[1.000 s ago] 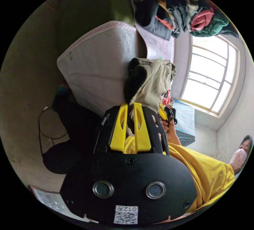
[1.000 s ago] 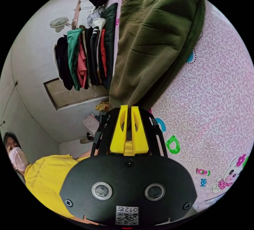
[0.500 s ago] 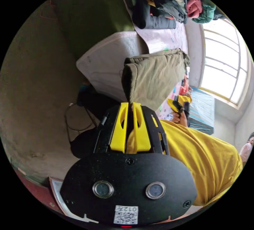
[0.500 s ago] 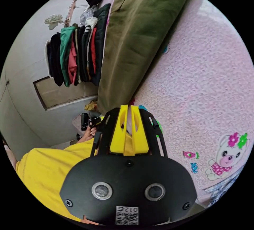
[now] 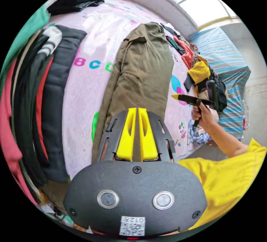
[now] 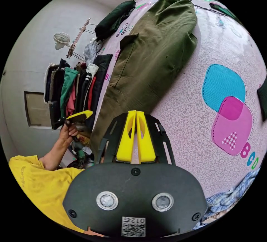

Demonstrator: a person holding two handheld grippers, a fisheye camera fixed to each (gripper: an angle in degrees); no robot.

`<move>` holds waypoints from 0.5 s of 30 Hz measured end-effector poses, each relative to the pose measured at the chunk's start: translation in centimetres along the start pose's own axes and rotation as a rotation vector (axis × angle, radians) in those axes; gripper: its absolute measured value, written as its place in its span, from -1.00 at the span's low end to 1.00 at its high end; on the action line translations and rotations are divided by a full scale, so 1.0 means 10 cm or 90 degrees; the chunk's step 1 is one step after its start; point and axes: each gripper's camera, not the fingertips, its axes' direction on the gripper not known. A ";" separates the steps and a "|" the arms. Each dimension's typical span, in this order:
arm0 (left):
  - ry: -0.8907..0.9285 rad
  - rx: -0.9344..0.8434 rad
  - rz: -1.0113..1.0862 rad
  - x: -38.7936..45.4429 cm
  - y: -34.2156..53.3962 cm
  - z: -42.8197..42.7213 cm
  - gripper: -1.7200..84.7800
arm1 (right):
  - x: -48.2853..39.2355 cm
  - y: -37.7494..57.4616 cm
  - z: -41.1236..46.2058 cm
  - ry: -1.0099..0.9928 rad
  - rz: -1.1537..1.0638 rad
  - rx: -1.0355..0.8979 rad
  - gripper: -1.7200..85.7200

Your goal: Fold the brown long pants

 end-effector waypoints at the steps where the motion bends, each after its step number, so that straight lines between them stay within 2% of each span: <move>1: -0.054 -0.014 0.004 0.03 -0.29 0.09 -0.87 | 0.00 -0.02 -0.01 -0.005 0.000 0.001 -0.94; 3: -0.095 -0.035 0.014 0.05 -0.65 0.21 -0.82 | 0.00 -0.04 -0.01 -0.007 -0.003 -0.006 -0.94; 7: -0.070 -0.079 0.044 0.06 -1.20 0.47 -0.78 | 0.07 -0.09 -0.07 -0.004 -0.009 -0.005 -0.93; 15: -0.067 -0.158 0.051 -0.01 -1.82 0.81 -0.87 | 0.26 -0.42 0.00 -0.019 0.071 -0.025 -0.85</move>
